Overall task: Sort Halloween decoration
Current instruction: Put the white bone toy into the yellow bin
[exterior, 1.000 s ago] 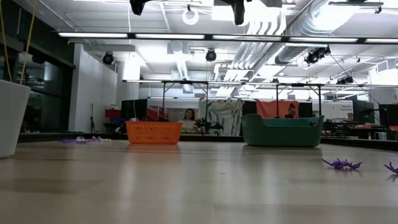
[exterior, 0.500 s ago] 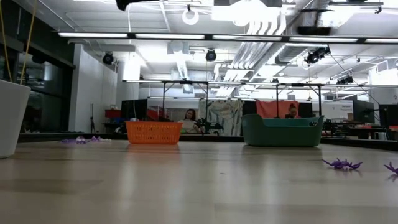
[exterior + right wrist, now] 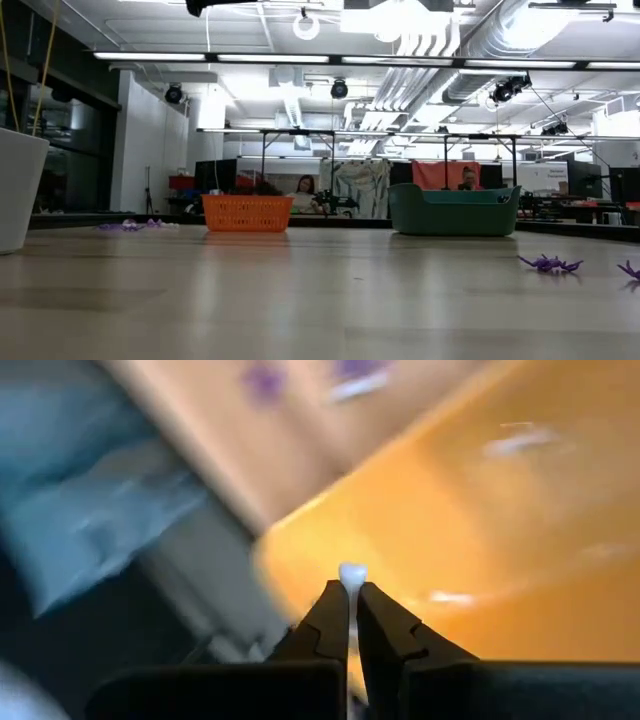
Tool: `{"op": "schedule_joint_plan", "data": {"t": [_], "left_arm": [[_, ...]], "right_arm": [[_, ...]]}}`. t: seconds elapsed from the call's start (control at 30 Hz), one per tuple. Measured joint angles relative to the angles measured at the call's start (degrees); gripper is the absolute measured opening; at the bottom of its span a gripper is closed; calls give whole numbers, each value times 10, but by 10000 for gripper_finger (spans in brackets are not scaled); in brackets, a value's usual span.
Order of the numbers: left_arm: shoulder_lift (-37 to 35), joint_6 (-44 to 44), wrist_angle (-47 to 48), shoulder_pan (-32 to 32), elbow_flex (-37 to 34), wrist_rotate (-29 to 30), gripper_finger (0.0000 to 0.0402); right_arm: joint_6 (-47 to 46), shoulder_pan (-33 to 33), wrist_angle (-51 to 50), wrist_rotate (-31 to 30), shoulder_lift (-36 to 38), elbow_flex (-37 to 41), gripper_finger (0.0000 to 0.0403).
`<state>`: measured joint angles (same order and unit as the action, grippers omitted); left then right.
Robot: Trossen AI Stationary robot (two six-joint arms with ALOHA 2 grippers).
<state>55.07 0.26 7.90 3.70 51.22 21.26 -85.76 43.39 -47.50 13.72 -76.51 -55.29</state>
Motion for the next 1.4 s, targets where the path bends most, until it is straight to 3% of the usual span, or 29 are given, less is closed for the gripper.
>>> {"op": "schedule_joint_plan", "data": {"t": [0.17,0.37,0.8,1.0,1.2,1.4], "left_arm": [[0,-4,0,0,0,0,156],[0,-17,0,0,0,5,156],[0,-16,0,0,0,13,156],[0,-16,0,0,0,20,156],[0,-28,0,0,0,14,156],[-10,-90,-6,0,0,-70,156]], "right_arm": [[-70,5,-96,-70,0,0,0],[-69,-3,-116,-74,0,0,6],[-48,-3,-126,-87,0,0,128],[27,-16,-118,-42,1,-11,146],[217,-58,44,-175,2,-48,142],[444,-173,185,-272,2,-55,135]]}}
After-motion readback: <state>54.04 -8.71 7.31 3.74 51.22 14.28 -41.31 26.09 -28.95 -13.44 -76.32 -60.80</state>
